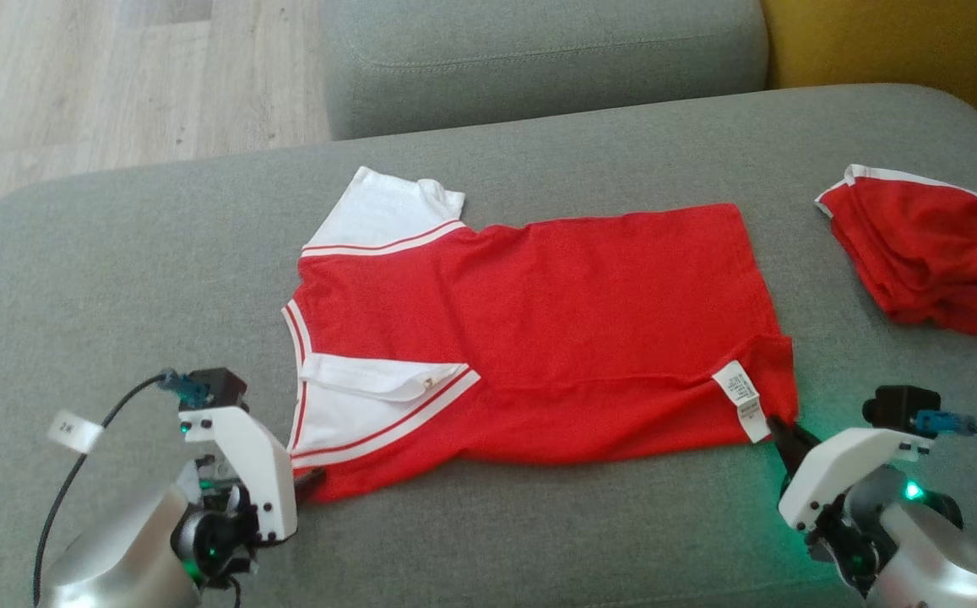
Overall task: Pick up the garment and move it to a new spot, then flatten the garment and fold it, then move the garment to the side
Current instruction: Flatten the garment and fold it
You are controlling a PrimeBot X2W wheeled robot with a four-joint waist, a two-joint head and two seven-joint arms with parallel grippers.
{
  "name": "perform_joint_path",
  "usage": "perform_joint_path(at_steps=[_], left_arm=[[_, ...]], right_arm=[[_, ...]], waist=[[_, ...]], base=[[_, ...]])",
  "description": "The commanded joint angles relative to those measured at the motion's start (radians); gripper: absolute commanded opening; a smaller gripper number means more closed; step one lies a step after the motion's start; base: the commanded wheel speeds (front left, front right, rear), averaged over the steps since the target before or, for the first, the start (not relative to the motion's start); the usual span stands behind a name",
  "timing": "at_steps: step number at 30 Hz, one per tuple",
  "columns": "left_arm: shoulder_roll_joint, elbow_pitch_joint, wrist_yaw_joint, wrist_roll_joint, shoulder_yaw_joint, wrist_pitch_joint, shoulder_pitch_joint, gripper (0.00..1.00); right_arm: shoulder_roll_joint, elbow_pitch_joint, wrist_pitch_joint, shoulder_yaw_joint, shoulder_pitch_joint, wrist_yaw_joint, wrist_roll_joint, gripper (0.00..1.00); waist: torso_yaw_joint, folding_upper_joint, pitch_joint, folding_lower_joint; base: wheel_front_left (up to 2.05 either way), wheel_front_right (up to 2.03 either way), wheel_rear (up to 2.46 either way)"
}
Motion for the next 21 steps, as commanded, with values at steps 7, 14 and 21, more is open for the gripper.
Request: perform_joint_path(at_steps=[7,14,21], left_arm=[[0.027,0.008,-0.021,-0.006,0.038,-0.021,-0.058,0.0],[0.1,-0.105,-0.016,-0.008,0.023,0.022,0.014,0.0],[0.173,-0.281,0.046,-0.031,0.003,0.101,0.135,0.0]], right_arm=[[-0.026,-0.073,0.001,-0.005,-0.003,0.007,0.013,0.0],[-0.126,-0.174,0.14,0.017,0.086,0.007,0.015,0.0],[-0.204,-0.27,0.241,-0.034,0.185,0.007,-0.017,0.0]], waist=[[0.007,0.0,-0.024,0.0],[0.021,0.0,-0.056,0.0],[0.032,0.0,-0.065,0.0]], base=[[0.0,0.0,0.0],[0.0,0.0,0.0],[0.0,0.0,0.0]])
